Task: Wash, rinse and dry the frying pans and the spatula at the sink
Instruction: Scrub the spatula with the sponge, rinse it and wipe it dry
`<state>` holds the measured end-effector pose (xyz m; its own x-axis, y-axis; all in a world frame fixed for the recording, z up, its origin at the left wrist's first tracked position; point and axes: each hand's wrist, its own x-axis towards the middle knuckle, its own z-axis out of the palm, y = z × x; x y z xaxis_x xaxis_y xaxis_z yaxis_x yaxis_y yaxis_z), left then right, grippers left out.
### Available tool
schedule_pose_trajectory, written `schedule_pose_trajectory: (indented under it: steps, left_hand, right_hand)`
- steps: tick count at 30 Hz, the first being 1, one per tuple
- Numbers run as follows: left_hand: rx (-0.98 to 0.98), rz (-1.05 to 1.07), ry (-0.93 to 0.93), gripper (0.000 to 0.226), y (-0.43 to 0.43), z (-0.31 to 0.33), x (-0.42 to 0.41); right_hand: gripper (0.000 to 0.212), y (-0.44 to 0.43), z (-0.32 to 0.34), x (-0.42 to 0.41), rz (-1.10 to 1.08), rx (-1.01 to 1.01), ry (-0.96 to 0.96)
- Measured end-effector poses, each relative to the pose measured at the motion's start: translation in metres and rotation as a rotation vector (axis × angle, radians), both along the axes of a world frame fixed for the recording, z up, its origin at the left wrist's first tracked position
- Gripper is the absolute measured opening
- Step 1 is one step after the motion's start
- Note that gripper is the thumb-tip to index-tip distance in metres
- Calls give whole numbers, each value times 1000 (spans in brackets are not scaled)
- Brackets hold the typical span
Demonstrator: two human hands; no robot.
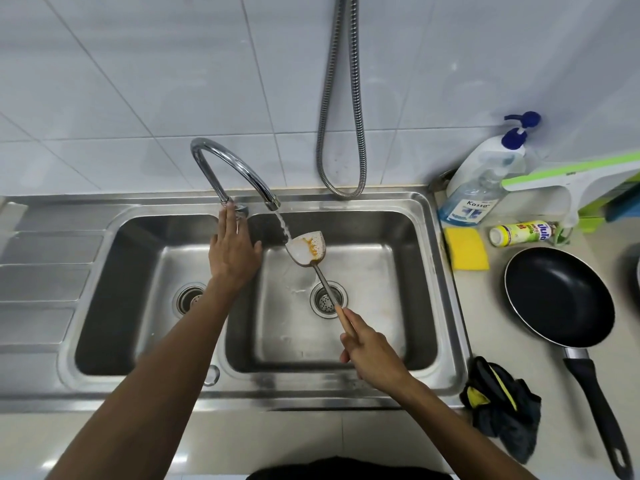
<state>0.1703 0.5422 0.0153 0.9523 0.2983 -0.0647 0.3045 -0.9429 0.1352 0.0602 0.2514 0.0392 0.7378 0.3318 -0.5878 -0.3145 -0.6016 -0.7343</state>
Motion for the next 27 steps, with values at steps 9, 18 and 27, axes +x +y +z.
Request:
schedule_pose_trajectory:
  steps: [9, 18, 27]
  left_hand:
    - [-58, -80, -34, 71, 5, -9, 0]
    - [-20, -209, 51, 69, 11, 1, 44]
    - [-661, 193, -20, 39, -60, -29, -15]
  right_hand:
    - [52, 3, -11, 0, -2, -4, 12]
    - [53, -8, -2, 3, -45, -24, 10]
    - [53, -4, 4, 13, -50, -32, -29]
